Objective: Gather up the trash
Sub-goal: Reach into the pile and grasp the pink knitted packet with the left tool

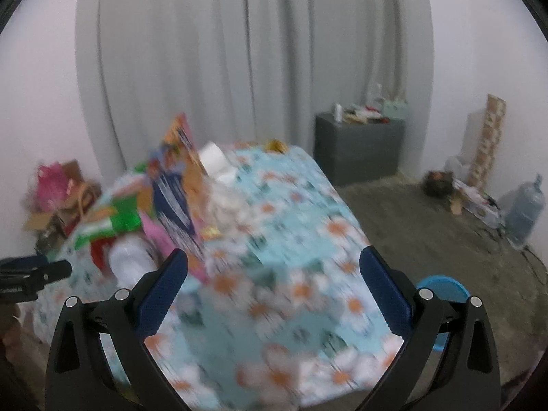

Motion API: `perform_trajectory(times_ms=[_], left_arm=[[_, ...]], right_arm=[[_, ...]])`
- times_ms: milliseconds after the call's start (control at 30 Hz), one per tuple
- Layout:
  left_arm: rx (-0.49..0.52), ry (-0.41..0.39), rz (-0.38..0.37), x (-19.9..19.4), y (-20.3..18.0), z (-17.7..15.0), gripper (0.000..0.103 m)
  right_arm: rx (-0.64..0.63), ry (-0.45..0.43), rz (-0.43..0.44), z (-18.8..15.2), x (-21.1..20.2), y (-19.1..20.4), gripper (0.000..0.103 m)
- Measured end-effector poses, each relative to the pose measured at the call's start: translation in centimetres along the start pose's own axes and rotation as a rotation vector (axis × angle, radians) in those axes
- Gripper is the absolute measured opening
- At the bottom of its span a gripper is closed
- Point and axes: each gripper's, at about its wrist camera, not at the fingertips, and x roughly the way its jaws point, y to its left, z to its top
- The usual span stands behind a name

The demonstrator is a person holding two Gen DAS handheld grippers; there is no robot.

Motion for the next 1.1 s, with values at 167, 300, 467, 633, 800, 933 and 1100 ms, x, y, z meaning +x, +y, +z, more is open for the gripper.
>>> perform_trajectory(times_ms=[167,300,467,633,800,933,1100], left_arm=[[-0.141,-0.079,-0.1,0.4,5.5,3.5,0.094],[-0.222,-0.042,-0.153,3.3,9.2,7.3,0.094],[-0.46,0.083,-0.346,9.2,13.5,10.1,0.094],[-0.717,0.211,-0.541,16.4,16.7,11.4,0.094],[-0.872,0.273,-0.59,21.1,17.8,11.6,0.083],[-0.946,0.304,-0.58,23.7,18.0,11.3,0.055],[-0.984,0.287,-0.597,24.4,17.8,11.0,0.044]], right_arm=[[0.014,-0.042,0.115,2.8,1.9,1.0,0.098],[-0.032,-0.056,0.174,4.3,3.3,2.9,0.098],[-0.093,-0.061,0.238,5.4,5.3,5.7,0.098],[-0.103,-0.011,0.288,6.3,7.9,7.1,0.098],[-0.121,0.035,0.309,6.6,9.2,7.7,0.098],[-0.143,0.07,0.309,6.8,10.5,8.5,0.093],[-0.142,0.064,0.348,7.4,10.2,8.3,0.091]])
